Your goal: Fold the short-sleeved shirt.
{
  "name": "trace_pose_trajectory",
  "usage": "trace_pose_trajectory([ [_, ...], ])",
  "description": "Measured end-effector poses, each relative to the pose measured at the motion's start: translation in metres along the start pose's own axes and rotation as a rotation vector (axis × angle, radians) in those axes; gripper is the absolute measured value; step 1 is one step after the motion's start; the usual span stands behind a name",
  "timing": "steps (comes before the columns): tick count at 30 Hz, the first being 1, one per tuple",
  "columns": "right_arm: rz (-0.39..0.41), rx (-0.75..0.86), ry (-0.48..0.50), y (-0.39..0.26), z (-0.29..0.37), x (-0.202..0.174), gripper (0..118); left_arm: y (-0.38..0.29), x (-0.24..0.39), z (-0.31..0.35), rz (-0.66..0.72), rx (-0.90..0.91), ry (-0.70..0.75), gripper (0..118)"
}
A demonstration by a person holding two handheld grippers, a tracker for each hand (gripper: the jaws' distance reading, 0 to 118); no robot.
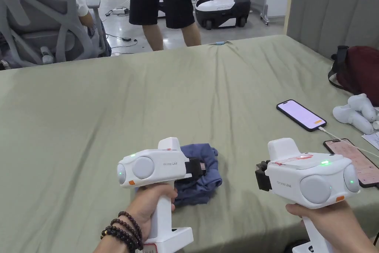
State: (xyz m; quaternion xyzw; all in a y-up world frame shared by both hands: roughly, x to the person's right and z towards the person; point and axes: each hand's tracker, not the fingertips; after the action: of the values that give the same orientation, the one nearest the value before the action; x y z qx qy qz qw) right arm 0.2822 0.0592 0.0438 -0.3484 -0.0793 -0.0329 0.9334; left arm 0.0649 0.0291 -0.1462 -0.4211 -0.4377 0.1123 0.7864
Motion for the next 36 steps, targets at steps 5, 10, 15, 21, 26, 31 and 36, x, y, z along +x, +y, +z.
trace_pose_trajectory([
  [5,0.000,0.007,0.042,0.004,-0.003,-0.010,0,0.001,-0.001,0.056,-0.037,0.122,0.008,0],
  [10,-0.016,0.056,0.177,0.026,-0.007,-0.036,0,-0.011,-0.024,0.121,0.004,0.204,0.028,0],
  [15,-0.057,0.066,0.363,0.056,-0.027,-0.066,0,-0.026,-0.056,0.162,0.066,0.250,0.103,0],
  [21,-0.103,-0.108,0.364,0.055,-0.099,-0.075,0,-0.037,-0.073,0.177,0.115,0.260,0.152,0],
  [26,-0.330,-0.106,0.455,0.027,-0.124,-0.045,0,-0.038,-0.082,0.175,0.161,0.257,0.124,67],
  [31,-0.295,-0.089,0.449,0.025,-0.120,-0.044,0,-0.035,-0.083,0.152,0.182,0.268,0.110,115],
  [36,-0.301,-0.076,0.446,0.022,-0.119,-0.044,0,-0.024,-0.088,0.105,0.271,0.186,0.088,114],
])
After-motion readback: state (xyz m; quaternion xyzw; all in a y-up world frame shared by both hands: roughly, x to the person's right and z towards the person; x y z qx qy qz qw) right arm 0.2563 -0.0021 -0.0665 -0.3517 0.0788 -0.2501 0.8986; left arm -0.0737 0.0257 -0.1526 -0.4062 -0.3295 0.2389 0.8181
